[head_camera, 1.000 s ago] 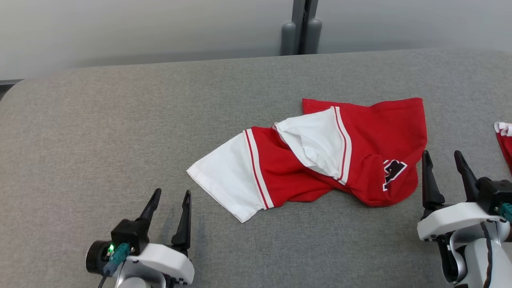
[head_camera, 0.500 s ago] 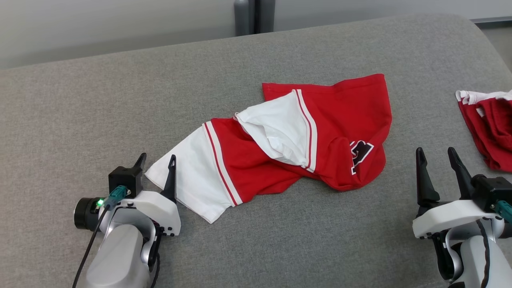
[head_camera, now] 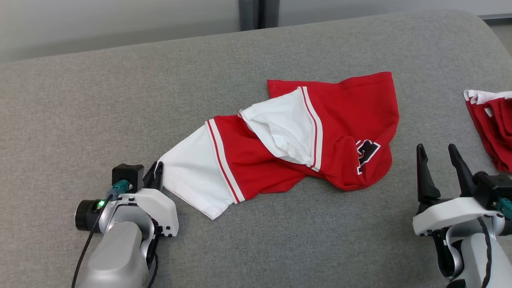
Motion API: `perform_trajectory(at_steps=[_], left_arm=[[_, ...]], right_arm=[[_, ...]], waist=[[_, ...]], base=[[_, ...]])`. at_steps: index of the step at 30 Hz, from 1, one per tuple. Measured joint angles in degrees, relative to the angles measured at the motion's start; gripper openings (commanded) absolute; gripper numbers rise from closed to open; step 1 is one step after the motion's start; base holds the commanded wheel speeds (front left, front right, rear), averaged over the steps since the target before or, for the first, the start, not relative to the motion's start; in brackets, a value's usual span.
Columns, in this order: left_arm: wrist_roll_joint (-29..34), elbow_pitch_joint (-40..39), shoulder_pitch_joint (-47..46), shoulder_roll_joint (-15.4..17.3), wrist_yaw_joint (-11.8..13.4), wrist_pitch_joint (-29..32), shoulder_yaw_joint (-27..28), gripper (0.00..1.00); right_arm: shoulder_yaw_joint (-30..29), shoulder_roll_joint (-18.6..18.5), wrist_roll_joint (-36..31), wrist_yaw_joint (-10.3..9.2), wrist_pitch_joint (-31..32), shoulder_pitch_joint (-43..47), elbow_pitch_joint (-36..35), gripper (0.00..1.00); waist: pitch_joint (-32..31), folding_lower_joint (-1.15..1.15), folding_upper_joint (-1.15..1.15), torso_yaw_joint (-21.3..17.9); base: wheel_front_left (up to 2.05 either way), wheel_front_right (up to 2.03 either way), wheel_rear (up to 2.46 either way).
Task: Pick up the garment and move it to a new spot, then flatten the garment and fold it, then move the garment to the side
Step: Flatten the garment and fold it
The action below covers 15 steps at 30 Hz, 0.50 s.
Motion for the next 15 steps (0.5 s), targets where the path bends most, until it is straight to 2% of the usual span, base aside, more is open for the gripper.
perform_trajectory(at_steps=[3,10,15], left_arm=[[-1.34,-1.18,0.46,-0.1,0.05,0.02,0.99,0.0],[-2.47,-12.13,7.04,0.05,2.31,0.07,5.45,0.0],[-2.69,-16.21,12.05,0.11,3.32,0.07,8.44,0.0]], right_arm=[[-0.22,-0.01,-0.01,0.0,0.0,0.09,0.08,1.0],[-0.91,-0.01,-0.26,0.0,0.0,0.64,0.41,1.0],[-0.71,0.02,-0.44,0.0,0.0,1.15,0.68,1.0]], waist=[[-0.51,0.0,0.0,0.99],[-2.06,0.0,0.0,4.11],[-3.09,0.0,0.0,6.06]], base=[[0.0,0.0,0.0],[0.0,0.0,0.0],[0.0,0.0,0.0]])
